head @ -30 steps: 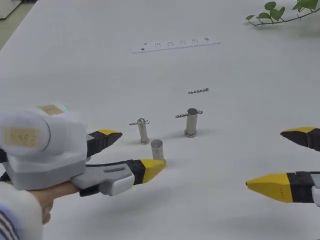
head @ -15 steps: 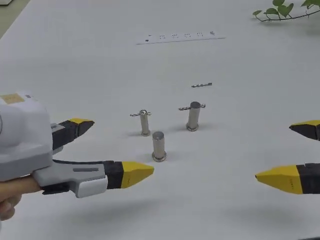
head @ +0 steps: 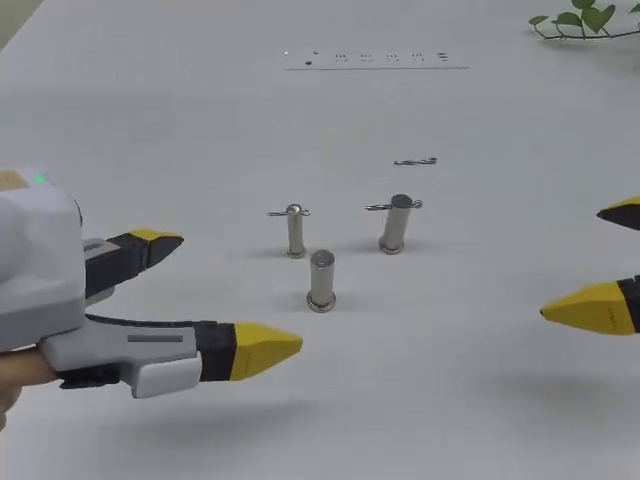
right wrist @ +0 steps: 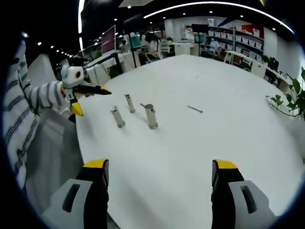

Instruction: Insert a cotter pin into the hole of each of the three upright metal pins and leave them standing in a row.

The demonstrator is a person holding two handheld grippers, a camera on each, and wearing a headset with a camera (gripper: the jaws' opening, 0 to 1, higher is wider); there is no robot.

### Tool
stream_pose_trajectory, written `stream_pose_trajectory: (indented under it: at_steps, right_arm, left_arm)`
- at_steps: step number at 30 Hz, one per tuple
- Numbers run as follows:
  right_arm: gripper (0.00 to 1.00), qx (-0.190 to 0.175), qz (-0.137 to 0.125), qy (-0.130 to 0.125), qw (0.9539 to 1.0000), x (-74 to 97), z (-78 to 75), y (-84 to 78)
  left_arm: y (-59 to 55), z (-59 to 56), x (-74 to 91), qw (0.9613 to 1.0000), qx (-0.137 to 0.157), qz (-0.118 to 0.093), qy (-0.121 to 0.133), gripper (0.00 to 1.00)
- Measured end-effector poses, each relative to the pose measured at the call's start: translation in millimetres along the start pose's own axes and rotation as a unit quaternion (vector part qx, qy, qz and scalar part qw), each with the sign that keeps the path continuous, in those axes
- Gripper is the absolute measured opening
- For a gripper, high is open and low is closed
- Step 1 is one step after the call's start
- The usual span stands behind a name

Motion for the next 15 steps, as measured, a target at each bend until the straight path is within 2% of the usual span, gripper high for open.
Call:
stream_pose_trajectory:
  at_steps: [7,15]
  right_arm:
    - [0.86,0.023,0.039,0.010,0.9989,-5.1,-27.6,22.6]
    - [0.82,0.073,0.097,0.023,0.9924,-17.4,-56.3,52.5]
  left_arm:
    - [-4.1,-5.5,0.1,1.0000,0.005,0.006,-0.003,0.99]
    - [-3.6,-8.9,2.6,0.9999,0.005,0.006,-0.009,0.99]
Point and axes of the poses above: the centre of the closed fingertips' face, and the gripper's own axes: x roughly backward along the fingers, z roughly to its left, y roughly out of its top, the point moved 8 cm from there along x, roughly backward along the fingers, and after that the axes turned 14 degrees about y, right-handed, at the moved point
